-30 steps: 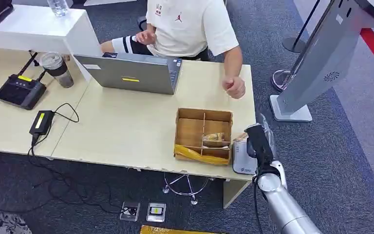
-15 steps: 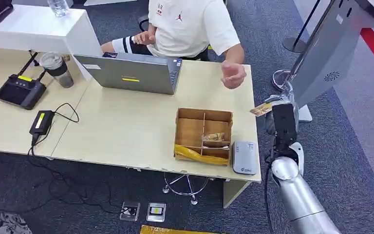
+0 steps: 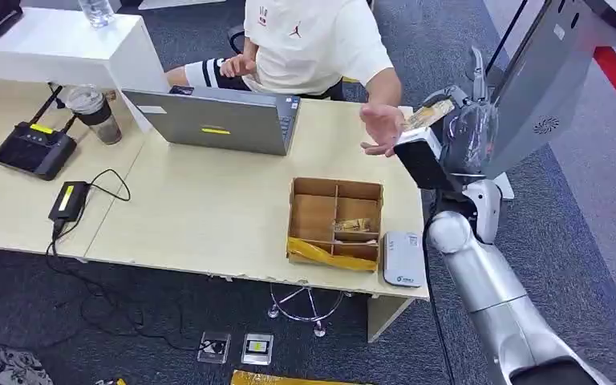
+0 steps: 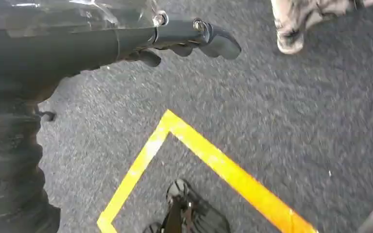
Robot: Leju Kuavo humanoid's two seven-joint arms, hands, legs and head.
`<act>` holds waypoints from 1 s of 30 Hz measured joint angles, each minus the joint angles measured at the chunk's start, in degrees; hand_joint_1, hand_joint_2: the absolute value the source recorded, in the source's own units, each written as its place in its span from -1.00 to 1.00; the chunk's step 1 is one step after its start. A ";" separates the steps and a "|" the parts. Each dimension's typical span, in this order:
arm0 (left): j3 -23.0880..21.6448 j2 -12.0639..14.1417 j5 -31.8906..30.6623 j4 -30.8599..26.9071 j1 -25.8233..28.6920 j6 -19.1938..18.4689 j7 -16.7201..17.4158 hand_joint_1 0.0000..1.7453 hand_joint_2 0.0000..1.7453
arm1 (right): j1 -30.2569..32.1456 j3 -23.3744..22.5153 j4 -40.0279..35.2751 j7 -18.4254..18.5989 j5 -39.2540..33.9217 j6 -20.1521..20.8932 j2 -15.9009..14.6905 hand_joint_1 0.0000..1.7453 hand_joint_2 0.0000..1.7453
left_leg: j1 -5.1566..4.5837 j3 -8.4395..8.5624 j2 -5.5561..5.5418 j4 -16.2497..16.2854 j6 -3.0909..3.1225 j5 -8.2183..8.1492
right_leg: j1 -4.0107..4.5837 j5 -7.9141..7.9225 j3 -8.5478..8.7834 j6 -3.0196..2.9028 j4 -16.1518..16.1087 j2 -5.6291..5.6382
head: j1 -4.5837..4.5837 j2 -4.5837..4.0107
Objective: Pass the card to the sensor for recognition and then transmit it.
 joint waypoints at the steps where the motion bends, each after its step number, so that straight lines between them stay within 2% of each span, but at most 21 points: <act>1: -0.31 0.00 -0.24 0.00 0.01 -0.15 0.00 -1.00 1.00 | -0.76 0.31 1.92 0.40 1.19 -0.31 0.37 1.00 1.00 | 0.00 -0.02 -0.03 0.00 0.00 0.00 | 0.00 0.00 -0.01 0.00 0.00 -0.02 | 0.02 0.00; 9: -1.64 0.24 -1.18 0.00 0.01 -0.77 0.00 -1.00 1.00 | -5.98 3.39 15.52 6.16 10.19 -0.22 2.78 1.00 1.00 | 0.01 -0.04 -0.02 0.00 0.00 0.00 | 0.01 -0.01 -0.06 -0.01 0.00 0.01 | 0.00 0.00; 15: -2.21 0.37 -1.16 0.00 0.07 -0.74 0.00 -1.00 1.00 | -7.76 4.81 21.06 9.86 13.01 1.53 3.32 1.00 1.00 | 0.01 -0.03 -0.02 0.01 0.00 0.00 | 0.00 0.00 -0.06 0.00 0.00 0.01 | 0.00 0.00; 16: -2.32 0.37 -1.16 0.00 0.07 -0.77 0.00 -1.00 1.00 | -8.07 4.92 22.04 10.23 13.29 1.66 3.39 -1.00 1.00 | 0.00 -0.03 -0.02 0.01 0.00 0.00 | 0.00 0.00 -0.05 0.00 0.00 0.01 | 0.00 0.00; 23: -2.54 0.52 -1.16 0.00 0.10 -1.38 0.00 -1.00 1.00 | -8.63 5.64 25.37 11.30 12.96 2.49 3.26 -1.00 1.00 | 0.00 0.00 0.03 0.02 0.00 0.00 | 0.00 0.00 -0.07 0.00 -0.01 0.05 | 0.00 0.00; 27: -2.58 0.57 -1.18 0.00 0.18 -1.73 -0.15 -1.00 1.00 | -8.62 5.16 25.98 7.76 8.54 1.90 2.28 -1.00 1.00 | 0.00 0.00 0.03 0.02 0.00 0.00 | 0.00 0.00 -0.07 0.00 -0.01 0.05 | 0.00 0.00; 30: -2.73 0.66 -1.21 0.00 0.25 -1.75 -0.13 -1.00 1.00 | -8.60 3.78 25.71 3.67 3.63 2.08 1.64 -1.00 1.00 | 0.00 -0.01 0.04 0.02 0.00 0.00 | 0.00 0.00 -0.07 0.00 -0.01 0.05 | 0.00 0.00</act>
